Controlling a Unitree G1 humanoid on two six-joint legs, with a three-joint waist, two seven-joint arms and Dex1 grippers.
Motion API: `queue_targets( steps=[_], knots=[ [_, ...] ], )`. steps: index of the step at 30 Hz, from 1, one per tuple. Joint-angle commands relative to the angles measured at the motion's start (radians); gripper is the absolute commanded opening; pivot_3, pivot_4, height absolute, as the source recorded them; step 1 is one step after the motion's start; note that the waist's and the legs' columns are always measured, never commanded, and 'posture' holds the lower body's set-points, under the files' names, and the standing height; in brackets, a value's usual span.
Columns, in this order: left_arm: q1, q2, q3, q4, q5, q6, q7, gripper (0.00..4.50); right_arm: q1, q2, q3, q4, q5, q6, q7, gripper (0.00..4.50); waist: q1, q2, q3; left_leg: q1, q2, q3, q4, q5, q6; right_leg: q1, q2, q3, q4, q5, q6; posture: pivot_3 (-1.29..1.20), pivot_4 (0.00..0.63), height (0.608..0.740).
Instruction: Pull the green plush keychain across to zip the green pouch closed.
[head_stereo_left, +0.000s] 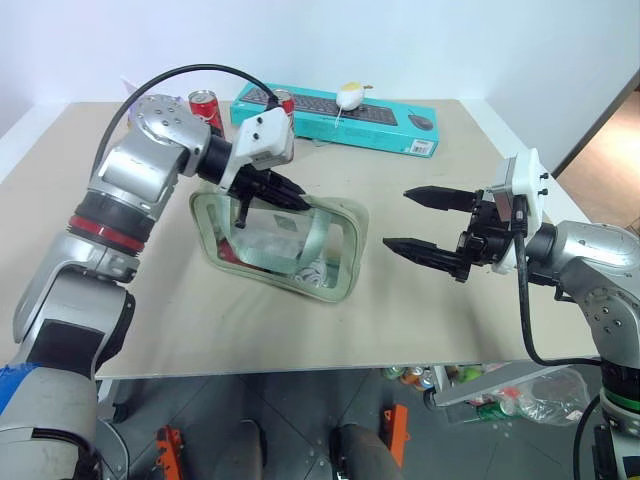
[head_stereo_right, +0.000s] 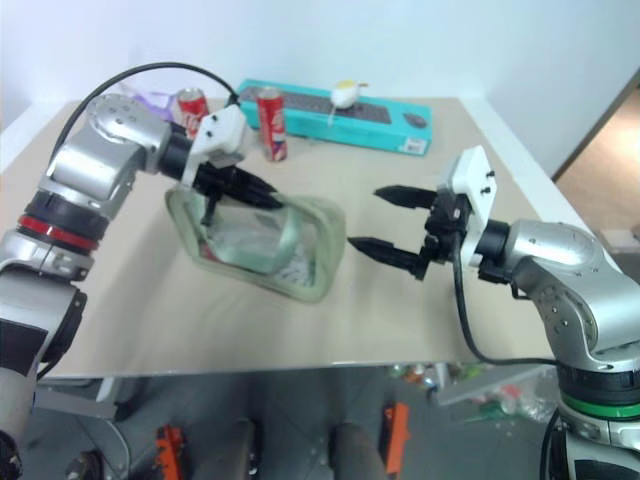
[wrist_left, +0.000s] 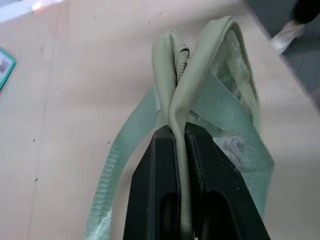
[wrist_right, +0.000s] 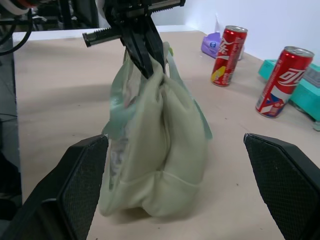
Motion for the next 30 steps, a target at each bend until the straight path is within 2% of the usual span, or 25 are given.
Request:
queue_targets(
  steps=[1, 11, 20, 25, 26, 30],
  knots=[
    [-0.035, -0.031, 0.02, -0.028, 0.071, 0.04, 0.079, 0.06, -0.001, 0.005, -0.021, -0.023, 0.007, -0.016, -0.011, 4.5, 0.0, 0.0, 0.0, 0.0, 0.0, 0.0, 0.0, 0.0, 0.0, 0.0, 0.0, 0.0, 0.001, 0.0, 0.0, 0.0, 0.15, 0.74],
    [-0.122, -0.177, 0.053, 0.039, 0.146, 0.134, 0.197, 0.06, 0.017, 0.013, -0.024, -0.032, 0.006, -0.024, -0.025, 4.5, 0.001, 0.0, 0.0, 0.0, -0.001, 0.0, 0.004, 0.0, 0.0, 0.001, 0.0, 0.001, 0.004, 0.0, 0.001, 0.0, 0.15, 0.74],
    [-0.124, -0.235, 0.029, 0.009, 0.177, 0.206, 0.195, 0.06, 0.02, 0.028, -0.018, -0.02, -0.012, -0.048, -0.037, 4.5, -0.002, 0.0, 0.0, 0.0, -0.001, 0.0, 0.004, -0.001, 0.001, 0.0, 0.0, 0.001, 0.005, -0.001, 0.0, 0.0, 0.15, 0.74],
    [-0.123, -0.248, 0.026, -0.022, 0.183, 0.326, 0.183, 0.06, 0.022, 0.035, -0.017, -0.013, -0.026, -0.061, -0.039, 4.5, -0.01, 0.0, 0.0, 0.0, -0.001, 0.0, 0.004, -0.001, 0.001, 0.0, 0.0, 0.002, 0.005, -0.001, 0.001, 0.0, 0.15, 0.74],
    [-0.129, -0.252, 0.032, -0.023, 0.18, 0.34, 0.186, 0.82, 0.024, 0.036, -0.016, -0.013, -0.029, -0.064, -0.04, 4.5, -0.01, 0.0, 0.0, 0.0, -0.001, 0.0, 0.004, -0.001, 0.001, 0.0, 0.0, 0.002, 0.005, -0.001, 0.001, 0.0, 0.15, 0.74],
    [-0.171, -0.261, 0.07, -0.014, 0.154, 0.4, 0.193, 2.09, 0.024, 0.04, -0.012, -0.009, -0.036, -0.071, -0.043, 4.5, -0.013, 0.0, 0.0, 0.0, -0.001, 0.0, 0.004, -0.001, 0.001, 0.0, 0.0, 0.002, 0.005, -0.001, 0.001, 0.0, 0.15, 0.74]
  ],
)
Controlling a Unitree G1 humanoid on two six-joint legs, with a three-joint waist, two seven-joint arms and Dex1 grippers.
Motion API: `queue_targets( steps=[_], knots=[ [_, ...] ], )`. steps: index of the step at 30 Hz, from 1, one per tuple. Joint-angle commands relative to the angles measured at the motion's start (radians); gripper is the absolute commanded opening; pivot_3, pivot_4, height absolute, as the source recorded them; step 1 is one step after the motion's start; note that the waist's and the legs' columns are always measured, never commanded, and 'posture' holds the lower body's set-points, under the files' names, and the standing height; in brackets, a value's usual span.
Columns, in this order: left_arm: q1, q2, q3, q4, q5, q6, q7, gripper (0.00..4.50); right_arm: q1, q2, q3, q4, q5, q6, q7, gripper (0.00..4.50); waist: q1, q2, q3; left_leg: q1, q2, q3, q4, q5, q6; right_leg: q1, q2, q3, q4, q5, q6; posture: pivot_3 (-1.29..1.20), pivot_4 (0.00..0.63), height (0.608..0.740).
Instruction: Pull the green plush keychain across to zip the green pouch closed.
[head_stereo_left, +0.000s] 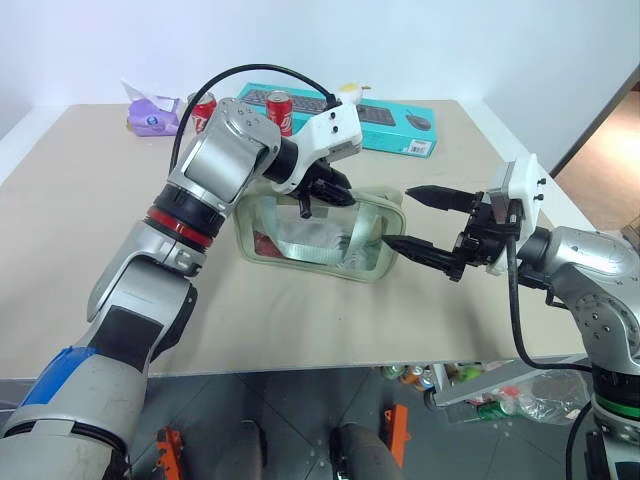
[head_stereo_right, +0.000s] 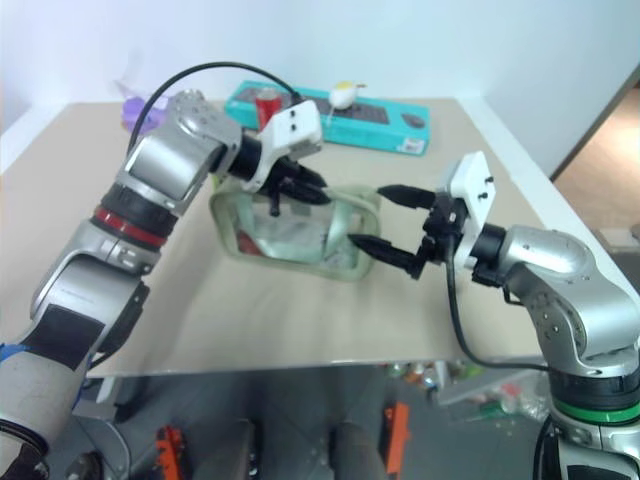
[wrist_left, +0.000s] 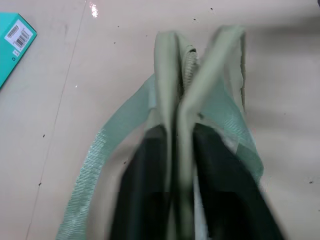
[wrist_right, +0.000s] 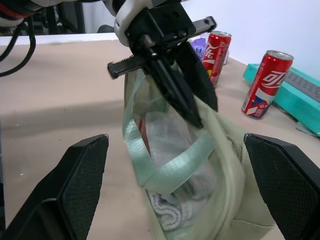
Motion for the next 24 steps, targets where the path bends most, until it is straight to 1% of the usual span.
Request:
queue_targets(
  steps=[1, 5, 7, 8, 11, 13, 15, 19, 21, 24],
  knots=[
    [-0.075, 0.002, 0.064, -0.021, -0.034, 0.052, 0.001, 2.45, -0.009, 0.002, -0.012, -0.007, -0.006, -0.025, -0.002, 4.5, -0.005, 0.0, 0.0, 0.0, 0.0, 0.0, 0.0, 0.0, 0.0, 0.0, 0.0, 0.0, 0.0, 0.0, 0.0, 0.0, 0.15, 0.74],
    [-0.105, 0.048, 0.135, -0.006, -0.098, 0.094, -0.045, 3.84, -0.011, 0.008, -0.001, 0.011, -0.036, -0.046, -0.009, 4.5, -0.015, 0.0, 0.0, 0.0, 0.0, 0.0, 0.0, 0.0, 0.0, 0.0, 0.0, 0.0, 0.0, 0.0, 0.0, 0.0, 0.15, 0.74],
    [-0.093, 0.088, 0.189, -0.013, -0.149, 0.096, -0.082, 4.43, -0.017, 0.014, 0.012, 0.031, -0.062, -0.063, -0.015, 4.5, -0.022, 0.0, 0.0, 0.001, 0.0, 0.0, -0.001, 0.0, 0.0, 0.0, 0.0, 0.001, 0.0, 0.0, 0.0, 0.0, 0.15, 0.74],
    [-0.082, 0.111, 0.21, -0.016, -0.166, 0.095, -0.094, 4.43, -0.021, 0.018, 0.017, 0.042, -0.073, -0.071, -0.018, 4.5, -0.026, 0.0, 0.0, 0.001, 0.0, 0.0, -0.001, 0.0, 0.0, 0.0, 0.0, 0.001, 0.0, -0.001, 0.0, 0.0, 0.15, 0.74],
    [-0.007, 0.172, 0.276, -0.032, -0.186, -0.025, -0.093, 4.43, -0.041, 0.032, 0.03, 0.078, -0.095, -0.084, -0.02, 4.5, -0.034, 0.001, 0.0, 0.003, 0.0, 0.001, -0.002, 0.0, 0.0, 0.0, 0.001, 0.002, 0.002, -0.001, -0.001, 0.0, 0.15, 0.74],
    [0.069, 0.198, 0.342, -0.074, -0.228, -0.081, -0.097, 4.43, -0.059, 0.042, 0.04, 0.105, -0.11, -0.093, -0.022, 4.5, -0.036, 0.001, 0.0, 0.005, 0.0, 0.001, -0.003, 0.0, 0.0, 0.001, 0.001, 0.002, 0.002, -0.001, -0.001, 0.0, 0.15, 0.74],
    [0.162, 0.22, 0.407, -0.133, -0.264, -0.105, -0.068, 4.43, -0.077, 0.052, 0.053, 0.127, -0.119, -0.1, -0.017, 4.5, -0.036, 0.001, 0.0, 0.007, 0.0, 0.002, -0.003, 0.0, 0.0, 0.002, 0.001, 0.003, 0.003, -0.001, -0.001, 0.0, 0.15, 0.74],
    [0.373, 0.22, 0.561, -0.328, -0.369, -0.077, 0.061, 4.43, -0.107, 0.071, 0.078, 0.161, -0.132, -0.114, 0.003, 4.5, -0.035, 0.001, 0.0, 0.005, 0.001, 0.003, -0.002, 0.0, 0.0, 0.001, 0.0, 0.004, 0.003, 0.0, -0.001, 0.0, 0.15, 0.74],
    [0.515, 0.224, 0.621, -0.471, -0.389, -0.087, 0.132, 4.43, -0.125, 0.079, 0.09, 0.182, -0.138, -0.119, 0.015, 4.5, -0.037, 0.001, 0.0, 0.005, 0.001, 0.003, -0.002, 0.0, 0.0, 0.001, 0.0, 0.004, 0.003, 0.0, 0.0, 0.0, 0.15, 0.74],
    [0.65, 0.231, 0.678, -0.62, -0.42, -0.07, 0.219, 4.43, -0.142, 0.085, 0.099, 0.207, -0.145, -0.125, 0.032, 4.5, -0.035, 0.001, 0.0, 0.006, 0.001, 0.004, -0.002, 0.0, 0.0, 0.001, 0.0, 0.006, 0.003, 0.0, 0.0, 0.0, 0.15, 0.74]
  ],
)
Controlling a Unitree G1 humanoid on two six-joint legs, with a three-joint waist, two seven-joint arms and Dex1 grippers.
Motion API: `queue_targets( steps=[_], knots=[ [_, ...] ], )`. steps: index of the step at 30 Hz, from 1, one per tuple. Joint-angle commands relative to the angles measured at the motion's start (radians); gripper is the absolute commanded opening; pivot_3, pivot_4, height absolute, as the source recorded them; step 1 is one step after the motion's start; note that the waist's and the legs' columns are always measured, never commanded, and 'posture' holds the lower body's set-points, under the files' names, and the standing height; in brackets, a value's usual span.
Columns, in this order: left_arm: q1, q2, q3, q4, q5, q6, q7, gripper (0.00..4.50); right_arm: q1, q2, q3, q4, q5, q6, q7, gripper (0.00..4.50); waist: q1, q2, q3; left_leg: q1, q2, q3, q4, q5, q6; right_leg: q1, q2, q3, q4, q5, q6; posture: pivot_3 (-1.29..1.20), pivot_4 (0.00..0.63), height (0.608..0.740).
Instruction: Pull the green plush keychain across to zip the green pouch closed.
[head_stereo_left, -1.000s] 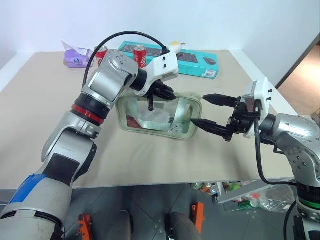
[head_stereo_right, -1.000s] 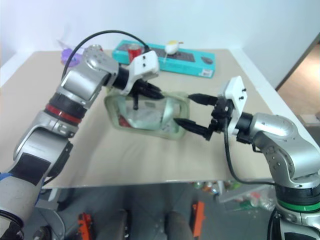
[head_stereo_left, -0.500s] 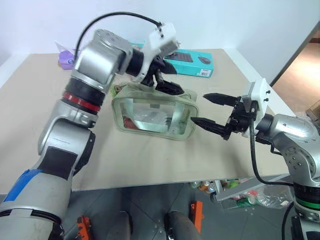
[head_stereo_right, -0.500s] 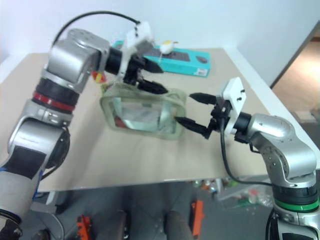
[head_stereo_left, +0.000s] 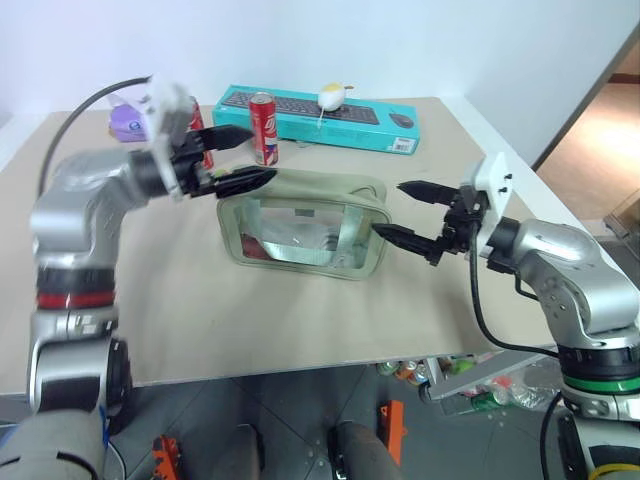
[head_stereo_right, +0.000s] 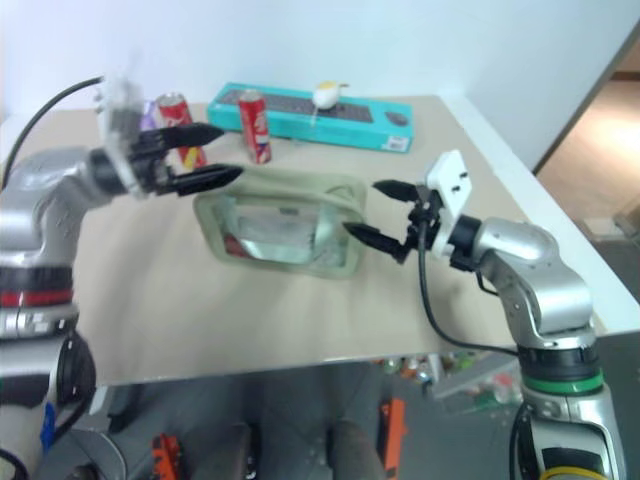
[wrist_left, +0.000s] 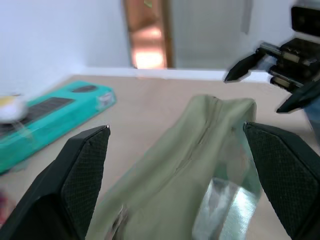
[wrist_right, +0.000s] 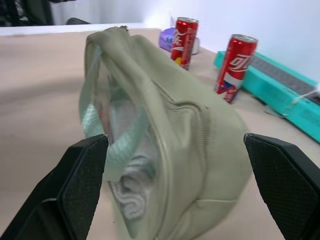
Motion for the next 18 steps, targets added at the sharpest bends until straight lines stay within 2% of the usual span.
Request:
queue_targets(
  steps=[1, 5, 8, 9, 14, 18],
  knots=[
    [0.091, 0.023, 0.083, -0.19, -0.052, 0.012, 0.105, 4.43, -0.037, 0.001, -0.005, 0.011, -0.007, -0.025, 0.02, 4.5, 0.001, 0.0, 0.0, 0.0, 0.0, 0.0, 0.0, 0.0, 0.0, 0.0, 0.0, 0.0, 0.0, 0.0, 0.0, 0.0, 0.15, 0.74],
    [0.238, 0.025, 0.179, -0.362, -0.13, 0.093, 0.233, 4.43, -0.054, 0.009, 0.011, 0.069, -0.027, -0.033, 0.038, 4.5, 0.006, -0.001, 0.0, 0.001, 0.0, 0.0, 0.001, 0.0, -0.001, 0.002, 0.0, 0.0, 0.0, 0.001, 0.001, 0.0, 0.15, 0.74],
    [0.348, 0.026, 0.194, -0.447, -0.128, 0.088, 0.292, 4.43, -0.065, 0.027, 0.027, 0.119, -0.037, -0.037, 0.049, 4.5, 0.005, -0.001, 0.0, 0.006, 0.0, 0.001, 0.0, 0.0, -0.001, 0.006, 0.0, 0.001, -0.001, 0.001, 0.001, 0.0, 0.15, 0.74],
    [0.362, 0.024, 0.193, -0.458, -0.133, 0.089, 0.314, 4.5, -0.066, 0.033, 0.029, 0.125, -0.035, -0.035, 0.052, 3.98, 0.005, -0.001, 0.0, 0.008, 0.0, 0.001, 0.0, 0.0, -0.001, 0.007, 0.0, 0.002, -0.001, 0.001, 0.001, 0.0, 0.15, 0.74],
    [0.369, 0.028, 0.169, -0.476, -0.162, 0.08, 0.372, 4.5, -0.06, 0.037, 0.051, 0.171, -0.082, -0.077, 0.072, 2.46, 0.01, -0.001, 0.0, 0.009, 0.0, 0.001, 0.0, 0.002, -0.001, 0.008, 0.001, 0.002, -0.001, 0.002, -0.001, 0.0, 0.15, 0.74],
    [0.362, 0.028, 0.149, -0.467, -0.168, 0.069, 0.399, 4.5, -0.061, 0.051, 0.059, 0.183, -0.087, -0.086, 0.08, 1.06, 0.011, -0.001, 0.0, 0.009, 0.0, 0.001, 0.0, 0.002, -0.001, 0.008, 0.001, 0.003, -0.001, 0.003, 0.0, 0.0, 0.15, 0.74]
  ],
)
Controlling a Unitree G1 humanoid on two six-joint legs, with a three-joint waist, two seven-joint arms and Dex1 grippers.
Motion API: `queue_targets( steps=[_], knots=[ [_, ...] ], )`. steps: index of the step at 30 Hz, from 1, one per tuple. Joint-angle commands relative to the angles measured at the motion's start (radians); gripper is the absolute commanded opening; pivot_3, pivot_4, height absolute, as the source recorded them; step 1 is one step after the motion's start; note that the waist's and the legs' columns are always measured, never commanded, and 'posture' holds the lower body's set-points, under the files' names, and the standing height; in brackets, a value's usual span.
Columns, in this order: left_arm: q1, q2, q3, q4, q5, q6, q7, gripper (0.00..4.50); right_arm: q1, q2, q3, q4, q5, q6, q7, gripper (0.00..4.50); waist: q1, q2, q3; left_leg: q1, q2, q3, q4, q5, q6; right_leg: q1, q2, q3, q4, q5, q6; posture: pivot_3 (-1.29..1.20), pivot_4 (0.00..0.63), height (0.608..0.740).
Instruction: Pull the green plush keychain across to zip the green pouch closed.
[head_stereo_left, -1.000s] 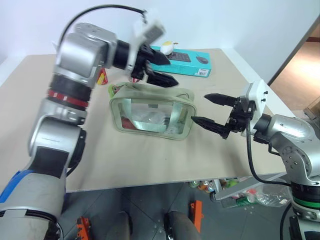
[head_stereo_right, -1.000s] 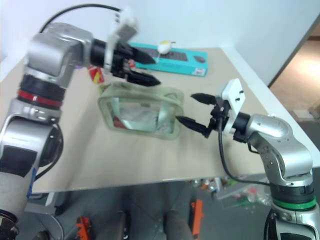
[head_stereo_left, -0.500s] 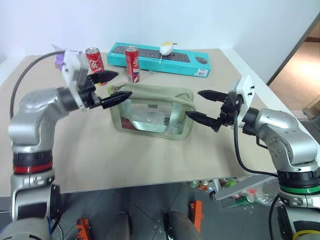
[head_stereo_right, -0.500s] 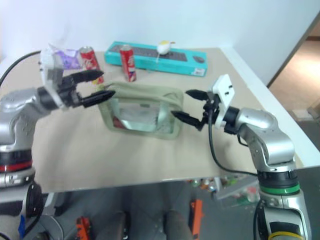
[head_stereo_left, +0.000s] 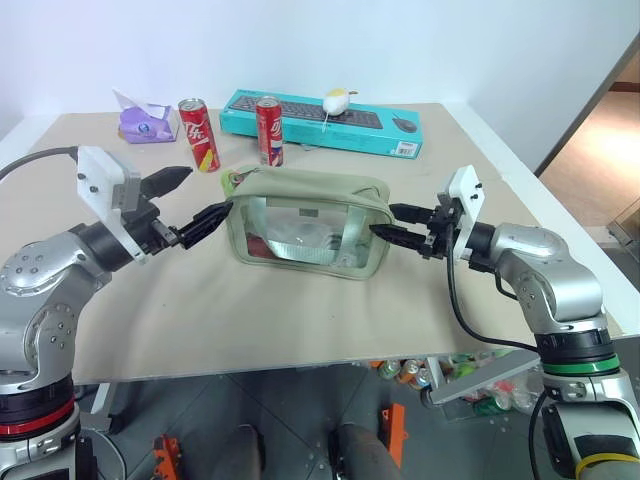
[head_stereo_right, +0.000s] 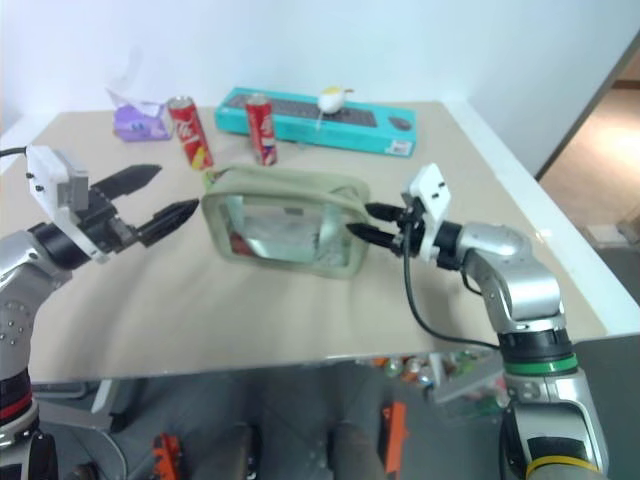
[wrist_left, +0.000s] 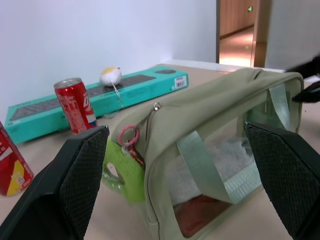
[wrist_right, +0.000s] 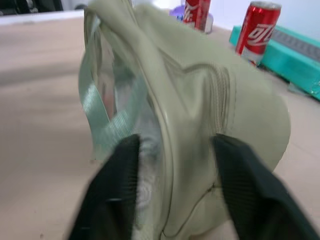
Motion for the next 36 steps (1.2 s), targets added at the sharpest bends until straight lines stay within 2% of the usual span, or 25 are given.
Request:
queue_targets(
  steps=[1, 3, 9, 14, 27, 32, 36],
  knots=[
    [-0.024, 0.009, -0.005, -0.024, -0.019, -0.026, 0.024, 4.5, -0.021, 0.013, -0.011, -0.011, 0.0, -0.017, 0.007, 0.66, 0.0, 0.0, 0.0, 0.0, 0.0, 0.0, 0.0, 0.0, 0.0, 0.0, 0.0, 0.0, 0.0, 0.0, 0.0, 0.0, 0.15, 0.74],
    [-0.021, 0.014, -0.008, -0.014, -0.022, -0.035, 0.025, 4.5, -0.022, 0.019, -0.017, -0.017, 0.004, -0.012, 0.006, 0.08, 0.001, 0.0, 0.0, 0.0, 0.0, 0.0, -0.001, 0.0, 0.0, 0.0, 0.0, 0.0, 0.0, 0.0, 0.0, 0.0, 0.15, 0.74],
    [-0.009, 0.037, -0.013, 0.047, -0.007, -0.077, 0.01, 4.5, -0.017, 0.017, -0.03, -0.031, 0.01, -0.038, 0.027, 0.08, 0.001, 0.0, 0.0, 0.0, 0.0, 0.0, -0.002, 0.0, 0.0, -0.001, 0.001, 0.0, 0.0, 0.0, 0.0, 0.0, 0.15, 0.74],
    [-0.007, 0.06, -0.006, 0.102, -0.01, -0.1, -0.007, 4.5, -0.018, -0.007, -0.034, -0.026, 0.017, -0.08, 0.102, 0.08, 0.001, 0.0, 0.0, 0.0, 0.0, 0.0, -0.002, 0.0, 0.0, -0.002, 0.001, 0.0, 0.0, -0.001, 0.0, 0.0, 0.15, 0.74],
    [0.003, 0.063, 0.015, 0.172, -0.051, -0.063, 0.015, 4.5, -0.2, -0.09, -0.004, 0.372, -0.09, -0.329, 0.359, 0.08, 0.0, 0.0, 0.0, -0.001, 0.0, 0.001, -0.004, 0.0, 0.0, -0.003, 0.0, 0.001, -0.001, -0.001, 0.0, 0.0, 0.15, 0.74],
    [-0.019, 0.052, 0.018, 0.251, -0.05, -0.053, 0.063, 4.5, -0.223, -0.062, 0.005, 0.432, -0.119, -0.386, 0.385, 0.08, 0.0, 0.0, 0.0, -0.001, 0.0, 0.001, -0.005, 0.0, 0.0, -0.003, 0.001, 0.001, -0.001, -0.001, -0.001, 0.0, 0.15, 0.74],
    [-0.035, 0.045, -0.035, 0.305, -0.073, -0.028, 0.017, 4.5, -0.238, -0.033, 0.007, 0.447, -0.134, -0.411, 0.377, 0.08, -0.002, 0.0, 0.0, -0.001, 0.0, 0.001, -0.005, 0.0, 0.0, -0.003, 0.001, 0.001, -0.001, -0.001, -0.001, 0.0, 0.15, 0.74]
  ],
)
